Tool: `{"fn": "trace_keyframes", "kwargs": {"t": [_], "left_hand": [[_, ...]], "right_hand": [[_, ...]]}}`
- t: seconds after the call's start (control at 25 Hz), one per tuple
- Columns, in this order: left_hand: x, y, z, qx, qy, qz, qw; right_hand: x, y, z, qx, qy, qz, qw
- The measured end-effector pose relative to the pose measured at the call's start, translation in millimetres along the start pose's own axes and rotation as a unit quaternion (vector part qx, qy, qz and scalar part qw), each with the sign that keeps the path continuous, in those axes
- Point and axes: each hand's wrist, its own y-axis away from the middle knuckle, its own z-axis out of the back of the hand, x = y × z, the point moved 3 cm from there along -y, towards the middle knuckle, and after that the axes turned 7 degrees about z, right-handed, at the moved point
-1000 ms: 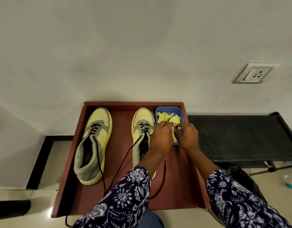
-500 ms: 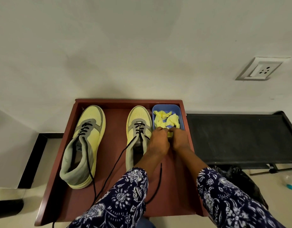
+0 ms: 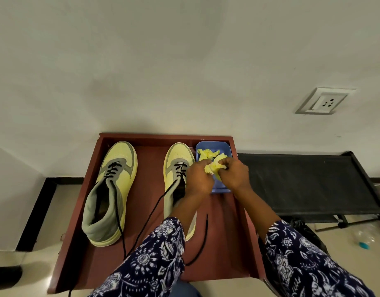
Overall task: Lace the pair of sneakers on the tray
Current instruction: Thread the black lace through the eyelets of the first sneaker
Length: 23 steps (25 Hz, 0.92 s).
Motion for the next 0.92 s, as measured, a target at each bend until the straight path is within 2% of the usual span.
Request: {"fn": "trace_keyframes", "kwargs": {"t": [0.08, 0.2, 0.36, 0.56, 0.72, 0.8, 0.92], "left_hand": [[2, 1, 12, 0.027, 0.112, 0.05, 0.992], [7, 9, 36, 0.035, 0.266, 0.101, 0.958], [17, 27, 80, 0.013, 0.319, 0.116, 0.941], [43, 46, 132, -0.023, 0.29, 0.098, 0.952], [61, 58, 161, -0.01, 0.266, 0.094, 0.959], [72, 63, 175, -0.018, 0.225, 0.087, 0.97], [85, 72, 199, -0.099, 0.107, 0.059, 0.988]], "right_hand": [[14, 2, 4, 0.013, -0.042, -0.004, 0.999], [39, 10, 0, 0.053, -0.116, -0.007, 0.992], [69, 28, -20, 0.092, -0.238, -0.03, 0.966], [113, 57, -54, 0.096, -0.249, 0.02, 0.963], [136, 71, -72, 0.094, -0.246, 0.036, 0.964], [143, 78, -82, 0.107, -0.249, 0.036, 0.962], [147, 89, -97, 0.104, -0.232, 0.014, 0.967]]}}
